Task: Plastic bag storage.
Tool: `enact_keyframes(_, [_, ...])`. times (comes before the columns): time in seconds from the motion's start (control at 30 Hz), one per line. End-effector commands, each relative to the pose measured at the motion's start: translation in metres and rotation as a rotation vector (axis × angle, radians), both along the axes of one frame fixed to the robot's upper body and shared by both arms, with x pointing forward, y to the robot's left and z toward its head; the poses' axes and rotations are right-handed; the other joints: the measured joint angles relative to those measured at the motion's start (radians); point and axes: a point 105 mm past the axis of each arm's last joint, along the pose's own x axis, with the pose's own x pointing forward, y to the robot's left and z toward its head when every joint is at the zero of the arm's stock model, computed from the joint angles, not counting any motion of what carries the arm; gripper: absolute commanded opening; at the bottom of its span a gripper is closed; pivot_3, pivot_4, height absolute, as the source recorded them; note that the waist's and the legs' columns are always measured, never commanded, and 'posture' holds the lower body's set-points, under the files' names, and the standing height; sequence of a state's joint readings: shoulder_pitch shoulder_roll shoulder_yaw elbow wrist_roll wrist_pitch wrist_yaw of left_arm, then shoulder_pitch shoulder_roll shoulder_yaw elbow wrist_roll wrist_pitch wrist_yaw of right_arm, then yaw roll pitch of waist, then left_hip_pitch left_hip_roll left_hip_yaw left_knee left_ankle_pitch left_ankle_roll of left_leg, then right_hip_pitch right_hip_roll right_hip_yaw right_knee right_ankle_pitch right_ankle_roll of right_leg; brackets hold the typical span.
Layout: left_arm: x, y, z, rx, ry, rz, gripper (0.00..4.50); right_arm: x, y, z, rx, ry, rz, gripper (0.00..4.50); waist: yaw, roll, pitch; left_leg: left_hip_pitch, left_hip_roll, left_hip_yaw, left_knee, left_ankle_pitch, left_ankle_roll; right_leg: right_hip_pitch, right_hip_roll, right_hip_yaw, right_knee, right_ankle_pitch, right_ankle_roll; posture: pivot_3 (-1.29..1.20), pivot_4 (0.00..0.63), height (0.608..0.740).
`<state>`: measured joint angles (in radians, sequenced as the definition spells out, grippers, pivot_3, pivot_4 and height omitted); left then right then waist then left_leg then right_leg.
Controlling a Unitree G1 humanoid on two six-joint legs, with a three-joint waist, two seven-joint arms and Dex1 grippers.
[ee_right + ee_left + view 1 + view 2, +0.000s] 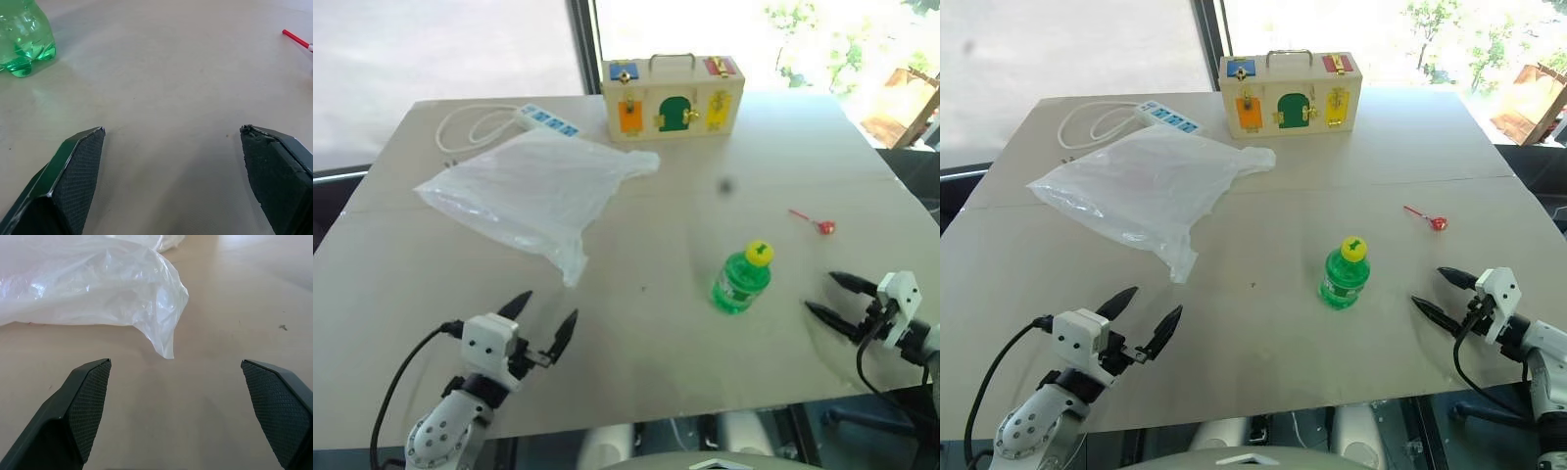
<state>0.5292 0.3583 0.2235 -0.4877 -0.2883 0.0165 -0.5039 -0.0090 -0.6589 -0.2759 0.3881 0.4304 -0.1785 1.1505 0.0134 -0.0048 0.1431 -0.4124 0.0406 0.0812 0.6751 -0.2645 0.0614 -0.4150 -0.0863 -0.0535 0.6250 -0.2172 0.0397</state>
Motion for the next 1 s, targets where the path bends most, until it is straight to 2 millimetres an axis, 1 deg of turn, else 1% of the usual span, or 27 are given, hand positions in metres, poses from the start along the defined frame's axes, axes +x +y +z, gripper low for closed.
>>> enact_keyframes(0.03, [0.001, -0.006, 0.006, -0.014, -0.025, -0.016, 4.50, 0.005, -0.004, 0.018, -0.019, -0.067, 0.003, 4.46, 0.000, 0.000, 0.000, 0.000, 0.000, 0.000, 0.000, 0.000, 0.000, 0.000, 0.000, 0.000, 0.000, 0.000, 0.000, 0.00, 0.150, 0.740])
enact_keyframes(0.33, [0.003, -0.008, 0.006, -0.019, -0.031, -0.015, 4.50, 0.007, -0.003, 0.019, -0.022, -0.068, 0.015, 4.46, 0.000, 0.000, 0.000, 0.000, 0.000, 0.000, 0.000, 0.000, 0.000, 0.000, 0.000, 0.000, 0.000, 0.000, 0.000, 0.00, 0.150, 0.740])
enact_keyframes(0.5, [0.004, -0.010, 0.006, -0.024, -0.034, -0.014, 4.50, -0.002, 0.003, 0.013, -0.026, -0.037, 0.063, 4.46, 0.001, 0.000, 0.000, 0.000, 0.000, 0.000, 0.001, 0.000, 0.000, 0.000, 0.000, 0.000, 0.000, 0.000, 0.000, 0.00, 0.150, 0.740])
enact_keyframes(0.53, [0.004, -0.010, 0.006, -0.026, -0.035, -0.014, 4.50, -0.007, 0.009, 0.012, -0.025, -0.033, 0.087, 4.46, 0.002, 0.000, 0.000, 0.000, 0.000, 0.000, 0.001, 0.000, 0.000, 0.000, 0.000, 0.000, 0.000, 0.000, 0.000, 0.00, 0.150, 0.740])
enact_keyframes(0.63, [0.009, -0.012, 0.005, -0.026, -0.042, -0.019, 4.50, -0.032, 0.046, 0.011, 0.011, -0.011, 0.219, 4.46, 0.004, 0.001, 0.000, -0.001, 0.000, -0.001, 0.001, 0.000, 0.000, 0.000, 0.000, -0.001, 0.000, 0.000, 0.000, 0.00, 0.150, 0.740])
enact_keyframes(0.7, [0.015, -0.011, 0.005, -0.026, -0.045, -0.018, 4.50, -0.046, 0.068, 0.017, 0.055, 0.005, 0.275, 4.46, 0.002, 0.001, 0.000, -0.001, 0.001, -0.002, 0.000, 0.000, 0.000, 0.000, 0.001, -0.001, 0.001, 0.000, 0.000, 0.00, 0.150, 0.740])
enact_keyframes(0.77, [0.021, -0.011, 0.004, -0.025, -0.047, -0.017, 4.50, -0.059, 0.087, 0.023, 0.077, 0.014, 0.325, 4.46, 0.001, 0.002, 0.000, 0.000, 0.001, -0.002, 0.001, 0.000, 0.000, 0.000, 0.001, -0.001, 0.002, 0.000, 0.000, 0.00, 0.150, 0.740])
enact_keyframes(0.87, [0.028, -0.016, 0.004, -0.018, -0.055, -0.043, 4.50, -0.072, 0.109, 0.037, 0.105, -0.006, 0.374, 4.46, 0.000, 0.002, 0.000, 0.000, 0.001, -0.002, 0.003, 0.000, 0.000, 0.001, 0.001, 0.000, 0.002, -0.002, 0.004, 0.00, 0.150, 0.740])
enact_keyframes(0.93, [0.030, -0.019, 0.005, -0.032, -0.060, -0.055, 4.50, -0.075, 0.119, 0.047, 0.119, -0.040, 0.382, 4.46, 0.000, 0.001, 0.000, 0.000, 0.001, -0.002, 0.003, 0.000, 0.000, 0.000, 0.000, 0.000, 0.002, -0.002, 0.004, 0.00, 0.150, 0.740])
enact_keyframes(1.0, [0.036, -0.021, 0.005, -0.049, -0.055, -0.049, 4.50, -0.082, 0.137, 0.061, 0.127, -0.107, 0.418, 4.46, 0.001, 0.000, 0.000, 0.000, 0.001, -0.002, 0.003, 0.000, 0.000, 0.000, 0.000, 0.000, 0.002, -0.002, 0.003, 0.00, 0.150, 0.740])
